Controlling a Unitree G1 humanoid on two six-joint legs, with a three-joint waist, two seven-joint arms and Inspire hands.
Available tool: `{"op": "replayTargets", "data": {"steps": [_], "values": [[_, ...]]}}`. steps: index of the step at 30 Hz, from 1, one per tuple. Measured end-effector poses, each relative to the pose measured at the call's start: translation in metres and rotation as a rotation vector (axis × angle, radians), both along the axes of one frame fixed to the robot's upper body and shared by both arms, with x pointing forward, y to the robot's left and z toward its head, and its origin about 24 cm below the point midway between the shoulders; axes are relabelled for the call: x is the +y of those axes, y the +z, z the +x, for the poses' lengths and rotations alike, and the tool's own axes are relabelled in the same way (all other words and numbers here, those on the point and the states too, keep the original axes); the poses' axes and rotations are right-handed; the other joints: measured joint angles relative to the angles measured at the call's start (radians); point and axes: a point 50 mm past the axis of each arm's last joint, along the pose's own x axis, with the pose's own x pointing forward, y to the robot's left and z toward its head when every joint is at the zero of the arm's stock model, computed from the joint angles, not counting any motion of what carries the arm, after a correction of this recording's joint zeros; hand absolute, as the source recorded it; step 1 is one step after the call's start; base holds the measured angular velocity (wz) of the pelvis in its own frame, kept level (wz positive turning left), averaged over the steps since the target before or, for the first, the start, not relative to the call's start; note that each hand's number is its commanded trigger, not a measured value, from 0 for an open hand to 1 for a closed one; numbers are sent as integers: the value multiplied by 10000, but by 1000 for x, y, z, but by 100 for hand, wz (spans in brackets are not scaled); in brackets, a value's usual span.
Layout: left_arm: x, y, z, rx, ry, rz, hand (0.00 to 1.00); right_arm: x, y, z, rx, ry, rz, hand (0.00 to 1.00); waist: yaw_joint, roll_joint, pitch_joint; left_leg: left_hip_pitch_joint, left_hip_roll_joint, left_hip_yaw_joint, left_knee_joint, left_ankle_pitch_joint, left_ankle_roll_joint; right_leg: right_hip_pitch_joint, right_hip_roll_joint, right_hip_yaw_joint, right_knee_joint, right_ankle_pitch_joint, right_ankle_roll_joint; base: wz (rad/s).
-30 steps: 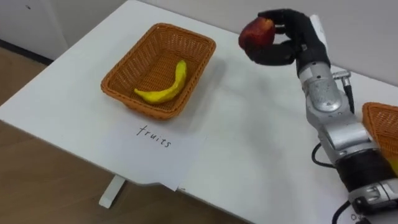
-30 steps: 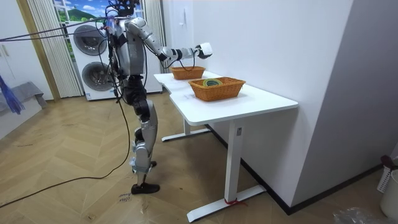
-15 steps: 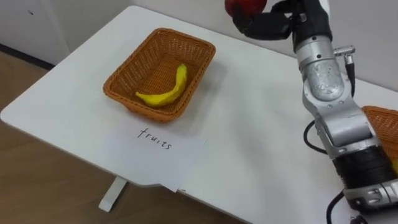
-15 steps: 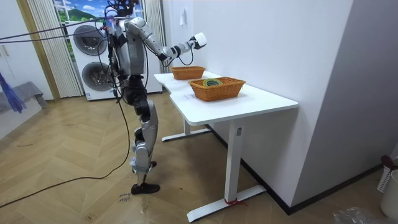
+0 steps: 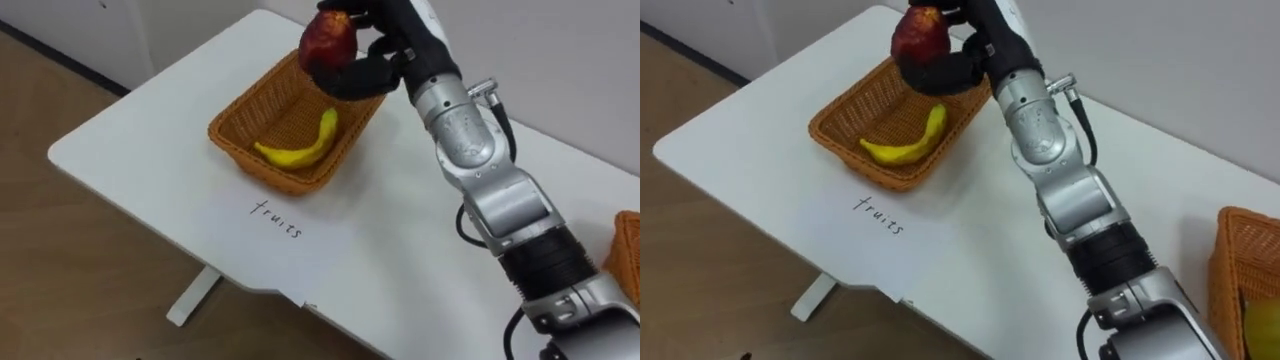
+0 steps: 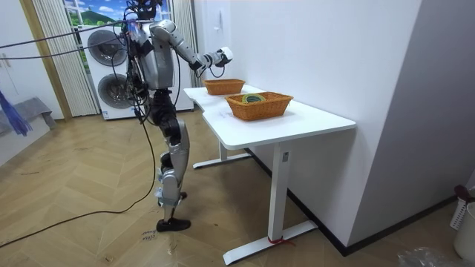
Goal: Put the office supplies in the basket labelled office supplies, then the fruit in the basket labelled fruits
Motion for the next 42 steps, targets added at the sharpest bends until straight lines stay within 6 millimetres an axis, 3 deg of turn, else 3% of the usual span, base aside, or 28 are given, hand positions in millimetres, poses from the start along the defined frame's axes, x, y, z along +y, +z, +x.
{"op": "replayTargets", "data": {"steps": [5, 12, 14, 15, 16, 24, 33, 42], "values": [[4, 1, 0, 52, -26, 62, 0, 4, -11, 1, 449, 46, -83, 100, 305, -127, 19, -77, -20, -31, 9, 7, -7, -51, -2, -189, 1, 0, 0, 4], [3, 2, 4, -72, -92, 17, 0, 8, -17, 1, 649, 133, -253, 100, 326, -73, 58, -231, -45, -101, 13, 10, -2, -181, -13, -221, -9, 0, 0, 4], [2, 3, 7, -167, -108, -2, 0, 7, -19, 1, 721, 90, -274, 68, 323, -41, 81, -233, -46, -83, -19, 11, 0, -205, -18, -216, -9, 0, 0, 0], [2, 3, 8, -192, -116, -5, 0, 7, -20, 1, 739, 80, -281, 25, 320, -40, 81, -241, -45, -82, -23, 11, 0, -215, -18, -216, -9, 0, 0, 0], [2, 4, 10, -239, -130, -7, 0, 6, -20, 1, 766, 66, -290, 0, 311, -40, 81, -264, -44, -78, -26, 11, 0, -242, -18, -213, -9, 0, 0, 0], [1, 7, 16, -527, -161, 30, 0, 3, -26, 2, 945, -167, -378, 0, 282, 23, 122, -252, -47, 6, -25, 13, 2, -311, -36, 25, -14, 0, 0, -4], [0, 7, 17, -566, -320, 28, 0, 5, -27, 1, 924, -109, -480, 0, 274, 79, 112, -206, -32, 55, -22, 13, 2, -287, -28, 75, -17, 0, 0, -2], [-1, 6, 15, -487, -316, 1, 0, 12, -23, 2, 820, 115, -469, 0, 308, 185, 35, -216, -3, 82, -7, 36, -12, -301, -1, 49, -6, 0, 0, 0]]}}
